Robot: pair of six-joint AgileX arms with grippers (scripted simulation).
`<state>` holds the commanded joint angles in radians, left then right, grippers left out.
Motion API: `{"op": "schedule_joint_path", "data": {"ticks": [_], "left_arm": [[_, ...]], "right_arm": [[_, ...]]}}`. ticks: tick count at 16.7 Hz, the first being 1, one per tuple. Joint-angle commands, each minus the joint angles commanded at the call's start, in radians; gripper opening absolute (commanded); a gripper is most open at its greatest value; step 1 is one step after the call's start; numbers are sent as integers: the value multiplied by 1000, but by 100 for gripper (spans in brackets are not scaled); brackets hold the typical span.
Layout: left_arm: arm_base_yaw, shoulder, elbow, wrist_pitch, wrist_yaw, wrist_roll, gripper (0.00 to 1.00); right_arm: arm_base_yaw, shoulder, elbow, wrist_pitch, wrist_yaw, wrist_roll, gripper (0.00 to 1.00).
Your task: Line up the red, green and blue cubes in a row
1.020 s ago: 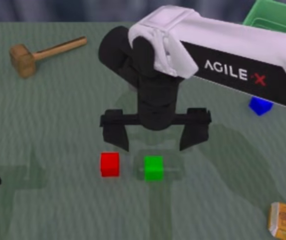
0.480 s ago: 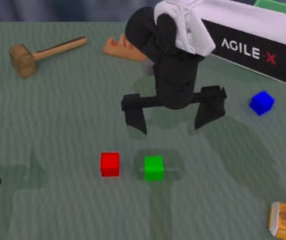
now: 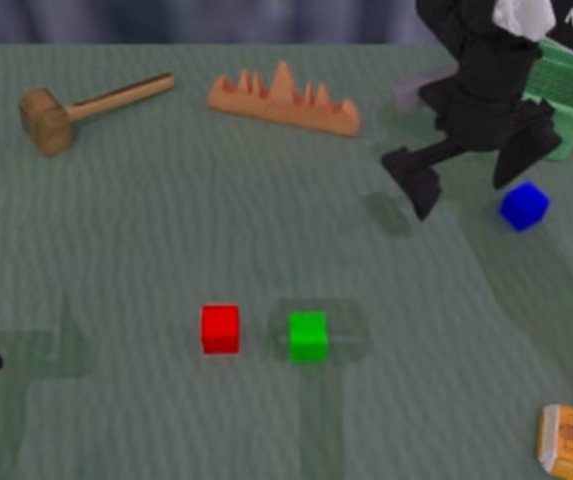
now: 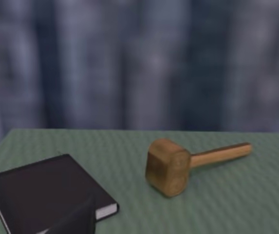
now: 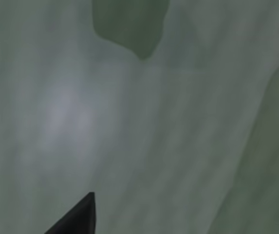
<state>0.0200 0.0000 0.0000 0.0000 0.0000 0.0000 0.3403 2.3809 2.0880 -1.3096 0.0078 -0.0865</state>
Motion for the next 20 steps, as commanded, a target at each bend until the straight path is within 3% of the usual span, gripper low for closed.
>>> {"op": "schedule_joint_path", "data": {"ticks": [3, 6, 13, 20], "left_arm": [[0, 0, 0, 0, 0, 0, 100], [0, 0, 0, 0, 0, 0, 100], [0, 0, 0, 0, 0, 0, 100], [0, 0, 0, 0, 0, 0, 100]], "right_arm": [[-108, 21, 37, -7, -1, -197, 100], [-177, 28, 61, -6, -2, -301, 100], [-185, 28, 46, 12, -2, -314, 100], [-186, 93, -138, 268, -2, -314, 100]]}}
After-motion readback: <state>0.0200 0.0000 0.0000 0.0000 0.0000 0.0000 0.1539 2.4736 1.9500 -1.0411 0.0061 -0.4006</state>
